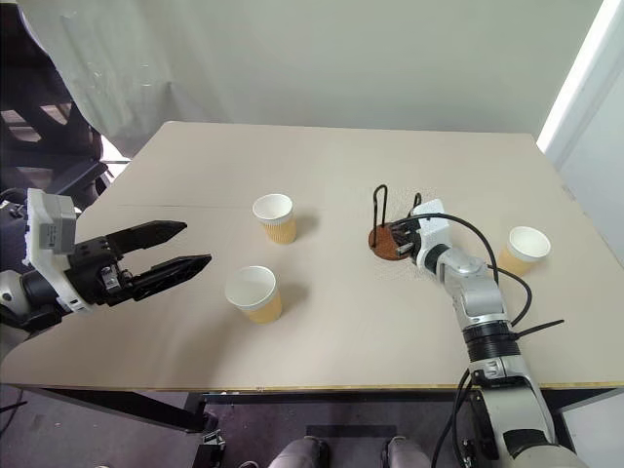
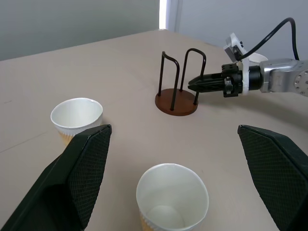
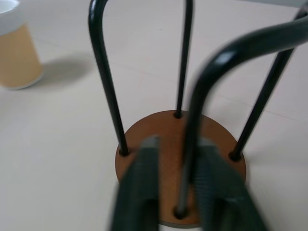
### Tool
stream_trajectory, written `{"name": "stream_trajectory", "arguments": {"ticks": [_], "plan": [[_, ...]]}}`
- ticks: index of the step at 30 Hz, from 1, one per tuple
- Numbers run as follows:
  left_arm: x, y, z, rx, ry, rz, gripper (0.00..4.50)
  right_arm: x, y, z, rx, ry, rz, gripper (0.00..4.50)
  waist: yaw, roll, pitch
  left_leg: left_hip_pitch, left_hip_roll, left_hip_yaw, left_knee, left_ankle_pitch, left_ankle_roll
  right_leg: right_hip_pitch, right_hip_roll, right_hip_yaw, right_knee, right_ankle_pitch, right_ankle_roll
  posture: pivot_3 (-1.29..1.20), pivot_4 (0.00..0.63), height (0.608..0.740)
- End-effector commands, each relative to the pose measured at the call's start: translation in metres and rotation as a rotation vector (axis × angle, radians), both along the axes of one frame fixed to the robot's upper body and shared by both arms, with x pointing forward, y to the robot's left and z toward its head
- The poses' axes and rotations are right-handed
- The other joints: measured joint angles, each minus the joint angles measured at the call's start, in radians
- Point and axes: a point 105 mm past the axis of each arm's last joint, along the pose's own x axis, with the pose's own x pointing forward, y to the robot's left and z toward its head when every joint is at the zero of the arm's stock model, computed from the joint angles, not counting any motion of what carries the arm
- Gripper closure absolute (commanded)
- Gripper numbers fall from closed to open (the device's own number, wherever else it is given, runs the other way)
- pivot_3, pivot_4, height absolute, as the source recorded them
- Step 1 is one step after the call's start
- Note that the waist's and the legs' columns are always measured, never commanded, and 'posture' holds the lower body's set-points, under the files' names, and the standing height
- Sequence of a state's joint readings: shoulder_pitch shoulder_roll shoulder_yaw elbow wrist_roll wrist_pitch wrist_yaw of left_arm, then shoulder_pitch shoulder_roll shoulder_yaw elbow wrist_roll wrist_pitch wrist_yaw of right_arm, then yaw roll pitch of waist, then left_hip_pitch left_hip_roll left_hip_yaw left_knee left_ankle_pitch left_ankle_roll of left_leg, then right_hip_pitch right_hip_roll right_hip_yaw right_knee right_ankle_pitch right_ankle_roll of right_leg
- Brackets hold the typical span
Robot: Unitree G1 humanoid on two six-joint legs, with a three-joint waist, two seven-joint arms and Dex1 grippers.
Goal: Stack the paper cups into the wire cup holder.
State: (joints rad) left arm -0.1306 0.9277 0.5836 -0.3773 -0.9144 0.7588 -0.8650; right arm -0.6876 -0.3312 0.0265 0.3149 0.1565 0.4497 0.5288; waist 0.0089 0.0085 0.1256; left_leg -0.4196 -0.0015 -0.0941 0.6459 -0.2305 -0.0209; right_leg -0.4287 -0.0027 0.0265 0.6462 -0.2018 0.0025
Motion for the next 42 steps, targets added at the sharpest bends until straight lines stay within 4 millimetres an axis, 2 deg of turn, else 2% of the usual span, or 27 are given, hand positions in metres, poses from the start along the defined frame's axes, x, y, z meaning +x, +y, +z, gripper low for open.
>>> {"name": "stream_trajectory", "arguments": {"ticks": [1, 6, 9, 10, 12, 18, 24, 37, 38, 40, 42], "plan": [[-0.004, 0.0, 0.013, 0.035, -0.061, 0.001, 0.0, -0.024, 0.01, 0.009, -0.015, 0.004, 0.189, 4.46, 0.001, 0.0, 0.0, 0.0, 0.0, 0.0, 0.0, 0.0, 0.0, 0.0, 0.0, 0.0, 0.0, 0.0, 0.0, 0.0, 0.15, 0.74], [-0.002, 0.001, 0.014, 0.041, -0.057, -0.003, 0.0, -0.082, 0.023, 0.004, -0.037, 0.067, 0.507, 4.46, 0.001, -0.001, 0.0, 0.0, 0.0, 0.0, 0.0, 0.0, 0.0, 0.001, 0.0, 0.0, -0.002, 0.0, 0.0, 0.0, 0.15, 0.74], [0.0, 0.0, 0.014, 0.041, -0.055, -0.012, 0.0, -0.104, 0.025, 0.0, -0.047, 0.109, 0.596, 4.46, -0.001, -0.001, 0.0, 0.0, 0.0, 0.0, 0.0, 0.001, -0.001, 0.002, 0.001, 0.0, -0.001, -0.001, -0.002, 0.0, 0.15, 0.74], [0.0, -0.001, 0.014, 0.04, -0.054, -0.016, 0.0, -0.11, 0.026, -0.001, -0.046, 0.117, 0.617, 4.46, -0.002, -0.001, 0.0, 0.0, 0.0, 0.0, 0.0, 0.001, -0.002, 0.002, 0.001, 0.0, -0.002, -0.005, -0.007, 0.0, 0.15, 0.74], [0.002, -0.001, 0.014, 0.041, -0.052, -0.02, 0.0, -0.117, 0.028, -0.003, -0.049, 0.12, 0.637, 4.46, -0.004, -0.001, 0.0, 0.001, 0.0, 0.0, 0.0, 0.004, 0.0, 0.002, 0.001, 0.0, -0.001, -0.005, -0.008, 0.0, 0.15, 0.74], [0.004, -0.002, 0.014, 0.048, -0.047, -0.031, 0.0, -0.123, 0.035, -0.011, -0.052, 0.125, 0.624, 4.46, -0.005, -0.001, 0.0, 0.001, 0.001, 0.0, 0.0, 0.011, 0.005, 0.003, 0.001, 0.001, -0.001, -0.004, -0.008, 0.0, 0.15, 0.74], [0.004, -0.001, 0.014, 0.052, -0.046, -0.032, 0.0, -0.115, 0.032, -0.018, -0.096, 0.104, 0.553, 4.46, -0.005, -0.002, 0.0, 0.001, 0.001, 0.0, 0.0, 0.013, 0.005, 0.003, 0.001, 0.001, -0.001, -0.003, -0.009, 0.0, 0.15, 0.74], [0.005, 0.004, 0.014, 0.065, -0.045, -0.017, 0.0, -0.119, 0.037, -0.019, -0.07, 0.117, 0.576, 4.46, -0.005, -0.002, 0.0, 0.001, 0.0, 0.0, 0.0, 0.011, 0.003, 0.003, 0.001, 0.001, -0.001, -0.003, -0.009, 0.0, 0.15, 0.74], [0.005, 0.004, 0.014, 0.065, -0.045, -0.016, 0.0, -0.12, 0.037, -0.02, -0.073, 0.122, 0.581, 3.95, -0.005, -0.002, 0.0, 0.001, 0.0, 0.0, 0.0, 0.011, 0.003, 0.003, 0.001, 0.001, -0.001, -0.003, -0.009, 0.0, 0.15, 0.74], [0.005, 0.005, 0.014, 0.065, -0.045, -0.015, 0.0, -0.121, 0.037, -0.021, -0.081, 0.127, 0.585, 3.47, -0.005, -0.002, 0.0, 0.001, 0.0, 0.0, 0.0, 0.011, 0.003, 0.003, 0.001, 0.001, -0.002, -0.003, -0.008, 0.0, 0.15, 0.74], [0.005, 0.005, 0.013, 0.065, -0.044, -0.014, 0.0, -0.12, 0.036, -0.021, -0.084, 0.126, 0.582, 2.78, -0.005, -0.002, 0.0, 0.0, 0.0, 0.0, 0.0, 0.011, 0.003, 0.002, 0.001, 0.001, -0.002, -0.004, -0.008, 0.0, 0.15, 0.74]]}}
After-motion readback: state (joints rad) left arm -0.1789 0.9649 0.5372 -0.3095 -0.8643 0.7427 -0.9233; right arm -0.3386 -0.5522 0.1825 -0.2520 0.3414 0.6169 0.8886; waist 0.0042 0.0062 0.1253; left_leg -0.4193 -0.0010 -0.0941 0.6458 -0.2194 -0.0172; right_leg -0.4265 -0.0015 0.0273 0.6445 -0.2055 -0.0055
